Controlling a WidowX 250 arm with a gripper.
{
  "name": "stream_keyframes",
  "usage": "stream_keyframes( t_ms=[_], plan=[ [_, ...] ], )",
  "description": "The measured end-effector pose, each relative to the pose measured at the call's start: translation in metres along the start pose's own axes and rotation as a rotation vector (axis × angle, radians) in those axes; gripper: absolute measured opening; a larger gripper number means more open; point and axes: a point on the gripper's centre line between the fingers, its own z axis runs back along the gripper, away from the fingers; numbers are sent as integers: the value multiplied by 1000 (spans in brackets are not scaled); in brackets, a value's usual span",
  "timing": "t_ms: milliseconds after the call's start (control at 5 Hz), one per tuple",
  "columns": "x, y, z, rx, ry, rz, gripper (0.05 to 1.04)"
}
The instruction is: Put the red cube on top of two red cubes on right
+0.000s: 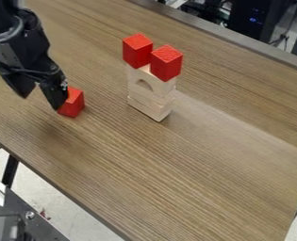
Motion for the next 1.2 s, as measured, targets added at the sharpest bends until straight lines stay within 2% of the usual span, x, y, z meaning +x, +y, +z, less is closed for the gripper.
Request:
stream_keyframes(
  t_ms=[600, 1000, 1200],
  plan=[
    [15, -12, -10, 26, -18, -25, 999],
    [20, -16, -24, 47, -9, -34, 999],
    [25, -12, -31, 59, -5, -34, 964]
  ],
)
